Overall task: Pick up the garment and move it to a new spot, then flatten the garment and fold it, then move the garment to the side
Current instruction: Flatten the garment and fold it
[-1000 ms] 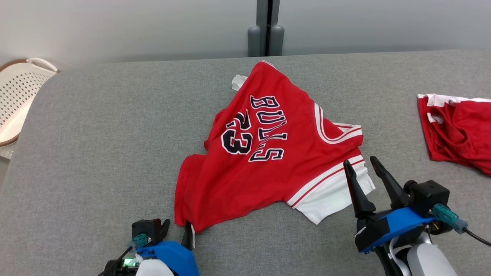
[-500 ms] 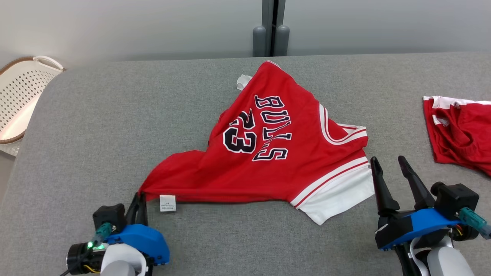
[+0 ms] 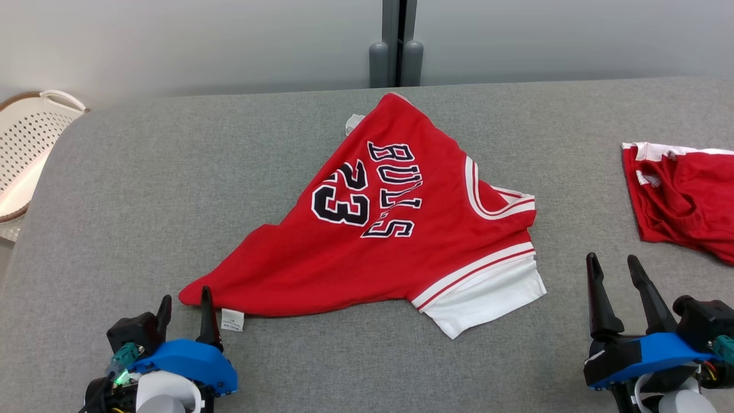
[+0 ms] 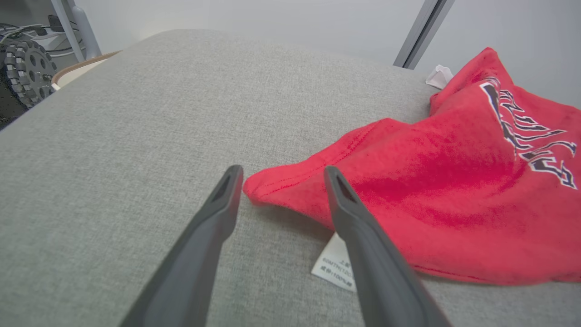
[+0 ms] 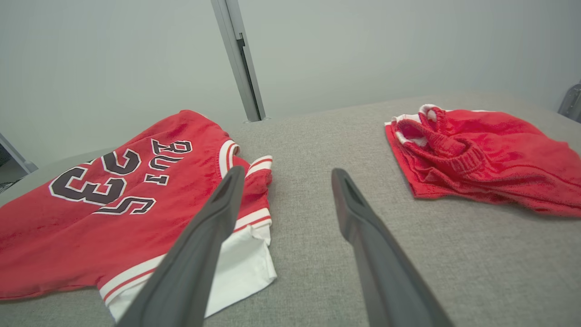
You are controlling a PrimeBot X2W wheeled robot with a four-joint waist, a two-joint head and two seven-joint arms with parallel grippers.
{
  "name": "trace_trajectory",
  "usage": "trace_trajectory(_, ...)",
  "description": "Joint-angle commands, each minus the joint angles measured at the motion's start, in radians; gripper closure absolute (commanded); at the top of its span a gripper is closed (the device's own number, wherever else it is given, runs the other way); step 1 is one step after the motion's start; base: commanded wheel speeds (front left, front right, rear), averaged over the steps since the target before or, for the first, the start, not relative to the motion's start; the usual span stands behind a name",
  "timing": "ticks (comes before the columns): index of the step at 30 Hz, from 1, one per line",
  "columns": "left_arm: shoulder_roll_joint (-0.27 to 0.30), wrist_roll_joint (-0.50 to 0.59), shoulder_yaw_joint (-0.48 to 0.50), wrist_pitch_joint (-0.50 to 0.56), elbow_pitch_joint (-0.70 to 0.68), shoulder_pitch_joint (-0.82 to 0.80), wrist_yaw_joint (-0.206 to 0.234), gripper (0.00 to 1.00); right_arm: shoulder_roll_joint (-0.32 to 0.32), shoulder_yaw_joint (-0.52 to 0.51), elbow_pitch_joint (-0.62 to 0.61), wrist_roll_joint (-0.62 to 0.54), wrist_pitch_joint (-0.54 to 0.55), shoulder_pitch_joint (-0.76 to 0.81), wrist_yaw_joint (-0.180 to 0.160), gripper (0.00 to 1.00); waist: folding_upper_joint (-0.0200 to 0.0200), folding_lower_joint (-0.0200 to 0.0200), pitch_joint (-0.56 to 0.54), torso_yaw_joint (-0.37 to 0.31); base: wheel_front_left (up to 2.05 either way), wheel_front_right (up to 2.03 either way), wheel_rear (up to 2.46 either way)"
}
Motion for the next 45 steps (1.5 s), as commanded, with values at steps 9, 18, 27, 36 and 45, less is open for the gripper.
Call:
trace_trajectory(9, 0.009, 0.041, 0.035, -0.032, -0.147, 0.02, -0.035, 0.0, 0.002, -0.04, 0.0, -0.023, -0.053, 0.014, 0.001, 0.0, 0.0, 0.0, -0.045, -0.004, 0.0, 0.0, 0.0)
trace_trajectory(18, -0.036, 0.082, 0.009, -0.032, -0.224, 0.105, -0.066, 0.0, 0.002, -0.026, 0.005, -0.053, -0.078, 0.053, 0.001, 0.0, 0.0, 0.0, -0.127, -0.006, 0.0, 0.0, 0.0)
trace_trajectory(27, -0.043, 0.091, 0.019, -0.032, -0.239, 0.162, -0.068, 0.0, 0.002, 0.018, 0.047, -0.083, -0.093, 0.063, 0.001, 0.0, 0.0, 0.0, -0.154, -0.009, 0.0, 0.0, 0.0)
trace_trajectory(36, -0.049, 0.104, 0.016, -0.032, -0.229, 0.162, -0.069, 0.0, 0.002, 0.051, 0.105, -0.075, -0.107, 0.022, 0.001, 0.0, 0.0, 0.0, -0.16, -0.001, 0.0, 0.0, 0.0)
trace_trajectory(45, -0.048, 0.111, 0.015, -0.032, -0.228, 0.162, -0.068, 0.0, 0.001, 0.073, 0.13, -0.07, -0.112, 0.009, 0.001, 0.0, 0.0, 0.0, -0.166, 0.002, 0.0, 0.0, 0.0)
